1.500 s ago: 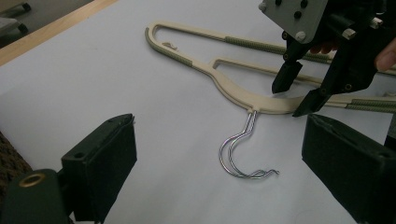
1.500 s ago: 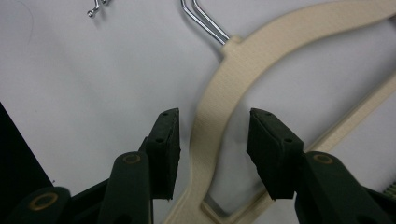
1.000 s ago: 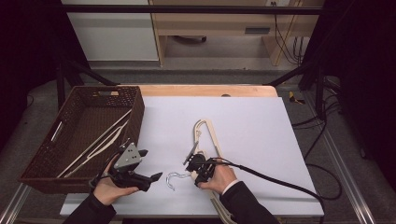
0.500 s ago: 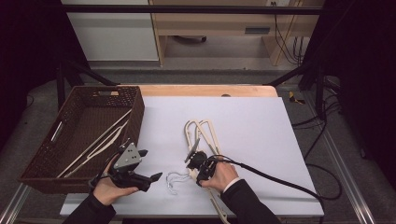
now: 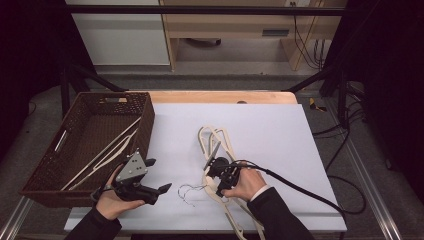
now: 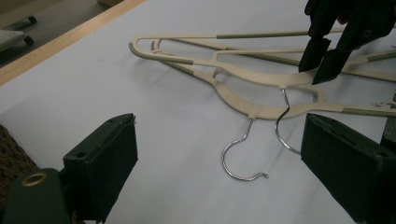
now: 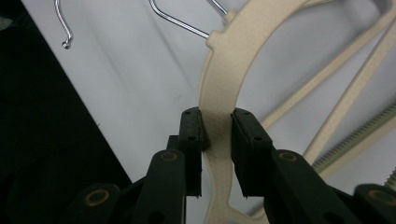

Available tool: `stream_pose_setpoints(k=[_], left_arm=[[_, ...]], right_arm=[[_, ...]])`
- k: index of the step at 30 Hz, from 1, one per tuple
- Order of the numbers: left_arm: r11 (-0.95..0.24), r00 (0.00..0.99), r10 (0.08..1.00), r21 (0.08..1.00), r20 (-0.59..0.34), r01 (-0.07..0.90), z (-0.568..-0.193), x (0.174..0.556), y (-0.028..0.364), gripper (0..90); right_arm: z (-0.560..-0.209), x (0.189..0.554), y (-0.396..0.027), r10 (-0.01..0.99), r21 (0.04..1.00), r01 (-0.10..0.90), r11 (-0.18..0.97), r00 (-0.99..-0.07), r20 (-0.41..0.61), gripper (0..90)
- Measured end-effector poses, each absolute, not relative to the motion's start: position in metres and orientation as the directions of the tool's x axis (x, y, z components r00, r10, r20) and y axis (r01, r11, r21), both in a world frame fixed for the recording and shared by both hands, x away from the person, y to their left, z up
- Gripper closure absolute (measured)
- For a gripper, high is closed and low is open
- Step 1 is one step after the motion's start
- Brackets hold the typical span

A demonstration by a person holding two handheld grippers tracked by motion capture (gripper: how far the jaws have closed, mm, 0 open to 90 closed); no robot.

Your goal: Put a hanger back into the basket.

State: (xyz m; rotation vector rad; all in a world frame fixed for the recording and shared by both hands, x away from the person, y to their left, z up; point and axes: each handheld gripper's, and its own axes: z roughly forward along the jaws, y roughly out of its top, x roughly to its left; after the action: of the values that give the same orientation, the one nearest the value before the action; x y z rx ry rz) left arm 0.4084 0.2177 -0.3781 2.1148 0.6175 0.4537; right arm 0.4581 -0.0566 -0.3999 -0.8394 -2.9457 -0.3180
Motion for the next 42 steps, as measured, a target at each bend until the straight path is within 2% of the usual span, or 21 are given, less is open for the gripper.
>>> stream_pose_setpoints(k=[7, 11, 16, 21, 29, 31, 35, 42], left_arm=[[-0.524, 0.821, 0.553, 0.825, 0.141, 0.211, -0.367, 0.406, 0.223, 10.5], [-0.555, 0.825, 0.530, 0.815, 0.195, 0.164, -0.357, 0.406, 0.223, 10.9], [-0.645, 0.828, 0.472, 0.759, 0.303, 0.090, -0.345, 0.409, 0.216, 12.5], [-0.726, 0.832, 0.388, 0.688, 0.397, 0.010, -0.334, 0.412, 0.207, 15.4], [-0.803, 0.847, 0.242, 0.588, 0.474, -0.099, -0.322, 0.415, 0.193, 19.8], [-0.831, 0.838, 0.190, 0.539, 0.511, -0.140, -0.320, 0.415, 0.190, 20.8], [-0.860, 0.815, 0.095, 0.459, 0.572, -0.221, -0.322, 0.414, 0.184, 23.4], [-0.869, 0.782, -0.046, 0.362, 0.622, -0.338, -0.332, 0.414, 0.170, 26.9]], right_arm=[[-0.374, 0.451, -0.072, 0.473, 0.207, 0.489, 0.847, -0.872, 0.125, 74.6], [-0.359, 0.444, -0.078, 0.423, 0.226, 0.448, 0.865, -0.894, 0.149, 74.7], [-0.340, 0.434, -0.085, 0.352, 0.258, 0.396, 0.881, -0.914, 0.200, 74.6], [-0.328, 0.425, -0.089, 0.298, 0.279, 0.358, 0.891, -0.925, 0.234, 74.6], [-0.321, 0.415, -0.092, 0.224, 0.287, 0.294, 0.912, -0.942, 0.251, 74.6], [-0.320, 0.414, -0.093, 0.203, 0.300, 0.277, 0.913, -0.945, 0.256, 74.5], [-0.316, 0.411, -0.094, 0.168, 0.308, 0.253, 0.917, -0.946, 0.276, 74.5], [-0.313, 0.407, -0.095, 0.139, 0.316, 0.235, 0.919, -0.944, 0.298, 74.5]])
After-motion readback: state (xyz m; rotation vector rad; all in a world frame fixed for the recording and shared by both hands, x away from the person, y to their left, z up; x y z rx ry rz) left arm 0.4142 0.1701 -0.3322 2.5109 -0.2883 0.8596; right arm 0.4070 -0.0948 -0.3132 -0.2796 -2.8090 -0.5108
